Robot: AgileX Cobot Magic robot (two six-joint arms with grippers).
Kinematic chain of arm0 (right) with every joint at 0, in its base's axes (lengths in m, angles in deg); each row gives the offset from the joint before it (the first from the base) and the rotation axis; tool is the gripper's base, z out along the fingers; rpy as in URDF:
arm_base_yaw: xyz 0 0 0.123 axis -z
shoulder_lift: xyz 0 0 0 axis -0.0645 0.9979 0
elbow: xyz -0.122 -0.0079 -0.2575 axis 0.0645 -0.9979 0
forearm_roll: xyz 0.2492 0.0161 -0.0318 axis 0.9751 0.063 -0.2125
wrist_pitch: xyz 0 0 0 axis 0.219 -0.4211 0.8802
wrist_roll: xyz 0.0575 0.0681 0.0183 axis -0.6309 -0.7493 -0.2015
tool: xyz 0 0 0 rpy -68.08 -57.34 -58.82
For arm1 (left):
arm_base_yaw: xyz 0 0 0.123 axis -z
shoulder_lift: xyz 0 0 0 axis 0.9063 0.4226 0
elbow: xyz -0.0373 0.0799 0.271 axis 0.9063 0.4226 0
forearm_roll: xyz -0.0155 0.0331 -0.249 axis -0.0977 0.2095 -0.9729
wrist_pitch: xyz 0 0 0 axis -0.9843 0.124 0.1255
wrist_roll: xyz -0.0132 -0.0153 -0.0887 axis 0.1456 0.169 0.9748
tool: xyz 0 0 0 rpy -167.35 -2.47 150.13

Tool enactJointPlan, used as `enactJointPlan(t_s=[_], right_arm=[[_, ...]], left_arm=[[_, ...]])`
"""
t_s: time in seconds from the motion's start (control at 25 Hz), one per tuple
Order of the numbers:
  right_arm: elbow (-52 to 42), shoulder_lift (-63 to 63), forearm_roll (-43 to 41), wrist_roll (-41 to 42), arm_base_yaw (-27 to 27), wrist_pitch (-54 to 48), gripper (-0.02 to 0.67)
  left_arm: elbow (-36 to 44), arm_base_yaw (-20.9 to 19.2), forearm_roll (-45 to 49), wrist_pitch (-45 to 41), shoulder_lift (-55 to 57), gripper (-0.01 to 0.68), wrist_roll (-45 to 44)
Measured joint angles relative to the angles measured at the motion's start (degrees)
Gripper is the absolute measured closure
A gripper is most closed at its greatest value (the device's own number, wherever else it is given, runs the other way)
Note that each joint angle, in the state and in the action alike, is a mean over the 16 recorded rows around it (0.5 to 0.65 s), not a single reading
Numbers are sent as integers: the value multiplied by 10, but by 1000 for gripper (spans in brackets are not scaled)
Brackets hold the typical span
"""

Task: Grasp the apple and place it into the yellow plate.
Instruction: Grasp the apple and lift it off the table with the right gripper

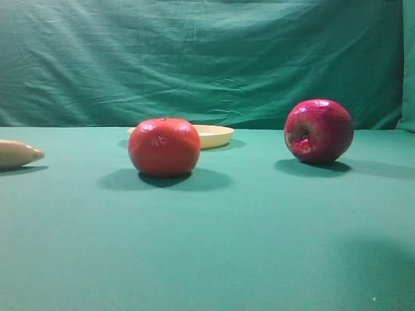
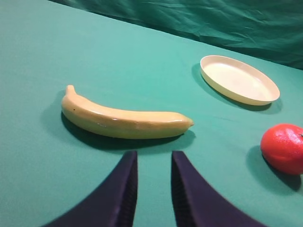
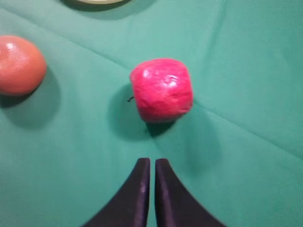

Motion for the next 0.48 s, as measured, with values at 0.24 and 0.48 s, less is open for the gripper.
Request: enactJointPlan(t_s=[0.24, 0.48], right_arm=[[30, 60, -31, -40, -3, 3, 90], [36, 111, -60, -79, 0, 19, 7]], left_arm=[[0, 0, 0, 0, 0, 516, 0], [0, 0, 0, 0, 0, 516, 0]])
